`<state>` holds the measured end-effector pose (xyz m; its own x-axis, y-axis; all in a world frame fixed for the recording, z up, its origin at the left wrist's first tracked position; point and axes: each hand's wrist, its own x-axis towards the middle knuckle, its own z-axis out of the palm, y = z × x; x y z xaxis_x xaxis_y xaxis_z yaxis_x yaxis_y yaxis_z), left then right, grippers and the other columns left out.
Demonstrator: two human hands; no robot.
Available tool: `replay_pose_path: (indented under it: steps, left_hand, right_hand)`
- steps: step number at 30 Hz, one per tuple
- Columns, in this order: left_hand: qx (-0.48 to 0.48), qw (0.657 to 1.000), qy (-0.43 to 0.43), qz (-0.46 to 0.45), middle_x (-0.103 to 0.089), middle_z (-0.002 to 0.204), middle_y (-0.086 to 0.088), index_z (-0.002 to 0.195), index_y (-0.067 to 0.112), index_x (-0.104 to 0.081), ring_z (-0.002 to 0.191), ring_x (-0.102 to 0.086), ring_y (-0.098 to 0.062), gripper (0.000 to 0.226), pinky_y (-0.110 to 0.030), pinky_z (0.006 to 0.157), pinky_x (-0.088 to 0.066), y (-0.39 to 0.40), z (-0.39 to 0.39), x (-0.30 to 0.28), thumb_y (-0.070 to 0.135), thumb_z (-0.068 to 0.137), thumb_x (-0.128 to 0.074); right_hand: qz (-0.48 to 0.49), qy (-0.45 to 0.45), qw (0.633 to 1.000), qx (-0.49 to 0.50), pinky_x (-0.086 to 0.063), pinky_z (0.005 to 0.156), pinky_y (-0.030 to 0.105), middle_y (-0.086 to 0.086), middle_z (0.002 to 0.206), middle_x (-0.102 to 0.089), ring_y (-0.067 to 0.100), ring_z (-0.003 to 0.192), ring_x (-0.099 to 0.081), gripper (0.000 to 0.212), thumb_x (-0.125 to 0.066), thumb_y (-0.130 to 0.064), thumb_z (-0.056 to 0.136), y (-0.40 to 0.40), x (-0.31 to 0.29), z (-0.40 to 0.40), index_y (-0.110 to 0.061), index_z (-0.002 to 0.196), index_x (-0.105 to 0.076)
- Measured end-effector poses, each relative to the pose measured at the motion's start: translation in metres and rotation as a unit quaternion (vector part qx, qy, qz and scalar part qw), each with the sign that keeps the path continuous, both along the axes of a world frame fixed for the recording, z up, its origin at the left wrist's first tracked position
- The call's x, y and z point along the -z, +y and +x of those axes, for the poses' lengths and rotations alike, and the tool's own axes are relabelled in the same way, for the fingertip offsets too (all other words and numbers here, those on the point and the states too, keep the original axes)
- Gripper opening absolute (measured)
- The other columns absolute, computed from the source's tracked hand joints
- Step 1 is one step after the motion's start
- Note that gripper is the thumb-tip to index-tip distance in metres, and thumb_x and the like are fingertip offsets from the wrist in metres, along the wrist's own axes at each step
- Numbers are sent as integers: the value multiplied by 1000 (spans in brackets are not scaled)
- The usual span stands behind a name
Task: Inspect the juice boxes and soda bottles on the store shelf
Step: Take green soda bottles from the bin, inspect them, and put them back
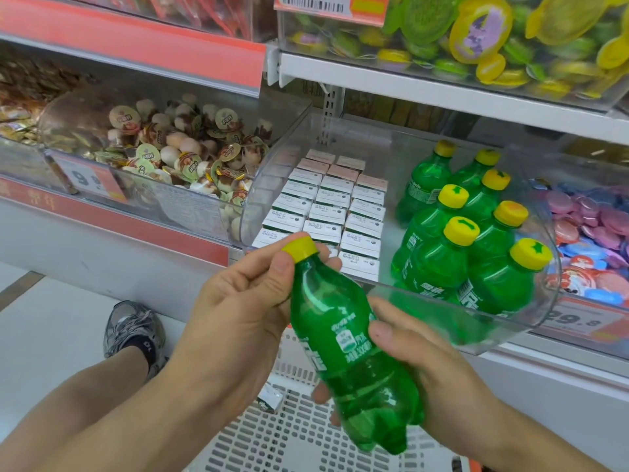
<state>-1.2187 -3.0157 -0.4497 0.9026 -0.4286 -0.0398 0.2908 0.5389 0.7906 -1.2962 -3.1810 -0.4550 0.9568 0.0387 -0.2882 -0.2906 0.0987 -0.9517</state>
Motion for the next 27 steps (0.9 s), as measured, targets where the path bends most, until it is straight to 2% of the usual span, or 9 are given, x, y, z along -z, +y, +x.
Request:
replay_pose_path:
  steps: [2,4,6,8,11,15,20,23,27]
  left_hand:
    - [5,998,-11,55,-74,108,-17,116,3,-66,95,-71,-27,38,-35,83,-60,-1,0,0,23,84,-61]
    - [22,988,-55,142,-73,113,-8,120,16,-66,104,-70,-23,39,-38,90,-58,1,0,4,33,86,-70]
    - [71,967,-121,213,-71,120,2,124,30,-63,113,-66,-18,46,-40,96,-52,3,-4,8,40,82,-76]
    - [108,953,-145,244,-68,124,7,126,37,-60,116,-64,-15,55,-41,97,-52,3,-9,15,45,74,-77]
    - [94,953,-156,243,-69,122,5,124,37,-61,113,-66,-18,53,-44,98,-52,-1,-13,19,47,74,-74]
    - [34,970,-136,200,-74,114,-2,128,26,-59,105,-71,-23,49,-39,90,-58,-5,-12,18,31,82,-76]
    - [20,977,-116,177,-75,111,-5,126,20,-59,101,-72,-24,48,-33,85,-59,-5,-12,21,18,80,-71]
    - [52,967,-149,201,-71,121,0,130,24,-59,113,-67,-21,48,-33,91,-56,-5,-13,22,26,83,-67]
    - [54,962,-157,217,-71,118,0,125,31,-64,112,-66,-18,55,-26,87,-56,-6,-15,22,45,73,-73]
  right_hand:
    - [31,14,999,14,-48,102,46,-13,132,-64,18,125,-59,76,-85,-62,33,-9,16,0,-49,108,-73]
    - [60,19,998,30,-45,104,61,2,134,-65,32,125,-59,79,-85,-58,38,-8,18,0,-42,114,-73]
    - [90,-3,996,29,-55,94,52,2,115,-75,27,106,-71,55,-79,-44,46,-6,13,1,-42,101,-77]
    - [103,-32,993,50,-59,88,41,-2,109,-77,20,103,-73,64,-91,-48,36,-5,7,0,-41,98,-77]
    - [78,-66,991,88,-56,91,36,-7,115,-75,14,108,-71,63,-92,-60,43,-3,4,1,-45,102,-75]
    - [38,-105,988,109,-57,76,19,-12,113,-75,7,105,-71,35,-79,-34,71,-5,-1,2,-48,103,-74]
    - [20,-124,985,122,-56,85,26,-8,121,-72,11,111,-69,59,-83,-59,63,-2,1,2,-45,119,-68]
    - [6,-130,980,151,-56,70,16,-10,106,-76,6,93,-74,43,-82,-37,69,-2,0,0,-34,111,-73]
    - [-46,-116,978,170,-58,66,22,-6,103,-77,15,89,-75,58,-92,-27,48,-3,0,-6,-31,103,-75]
